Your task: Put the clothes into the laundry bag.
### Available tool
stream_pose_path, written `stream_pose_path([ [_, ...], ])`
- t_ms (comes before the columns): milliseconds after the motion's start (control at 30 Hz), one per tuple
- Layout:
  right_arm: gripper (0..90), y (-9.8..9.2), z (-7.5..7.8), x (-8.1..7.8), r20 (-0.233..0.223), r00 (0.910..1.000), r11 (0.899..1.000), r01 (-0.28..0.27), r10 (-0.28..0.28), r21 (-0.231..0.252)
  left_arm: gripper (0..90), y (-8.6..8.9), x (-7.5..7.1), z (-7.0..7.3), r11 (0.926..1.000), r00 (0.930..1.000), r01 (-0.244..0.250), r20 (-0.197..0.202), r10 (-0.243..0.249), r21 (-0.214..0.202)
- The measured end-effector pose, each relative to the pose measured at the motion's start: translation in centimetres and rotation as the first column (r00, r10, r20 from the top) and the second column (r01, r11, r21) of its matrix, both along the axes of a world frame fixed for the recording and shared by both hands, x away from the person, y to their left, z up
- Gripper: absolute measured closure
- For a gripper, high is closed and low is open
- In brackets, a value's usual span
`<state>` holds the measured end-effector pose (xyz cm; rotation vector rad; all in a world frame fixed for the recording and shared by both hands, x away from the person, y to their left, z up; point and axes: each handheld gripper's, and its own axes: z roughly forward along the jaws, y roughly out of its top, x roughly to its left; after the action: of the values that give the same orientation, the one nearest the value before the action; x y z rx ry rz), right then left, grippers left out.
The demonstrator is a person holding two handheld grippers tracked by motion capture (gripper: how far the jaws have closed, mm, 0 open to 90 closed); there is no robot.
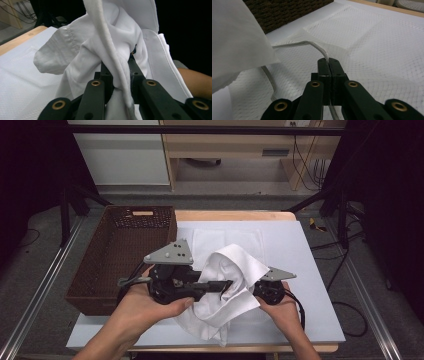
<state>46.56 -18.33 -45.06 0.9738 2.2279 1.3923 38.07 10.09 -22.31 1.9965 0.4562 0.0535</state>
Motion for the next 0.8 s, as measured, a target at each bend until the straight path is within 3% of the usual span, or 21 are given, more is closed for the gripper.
stream_pose_path([
  [200,89.4,-0.1,0.0,0.2,-0.008,1.0000,1.000,0.005,-0.005,0.011,79.0,-0.3,-1.0,0.5,0.9994,0.9994,0.033,0.011,-0.033,-0.012],
  [267,89.4,-0.1,0.0,0.2,-0.008,1.0000,1.000,0.006,-0.006,0.015,78.9,-0.6,-1.2,-0.1,0.9995,0.9993,0.032,0.019,-0.032,-0.002],
  [500,89.4,-0.2,0.1,0.2,-0.012,0.9999,1.000,0.007,-0.007,0.021,79.0,-0.7,1.8,-3.5,0.9993,0.9993,-0.025,-0.027,0.026,0.029],
  [800,89.4,-0.2,0.1,0.2,-0.014,0.9998,1.000,0.011,-0.010,0.027,78.9,-0.6,3.2,-4.4,0.9992,0.9982,-0.037,-0.046,0.038,0.017],
])
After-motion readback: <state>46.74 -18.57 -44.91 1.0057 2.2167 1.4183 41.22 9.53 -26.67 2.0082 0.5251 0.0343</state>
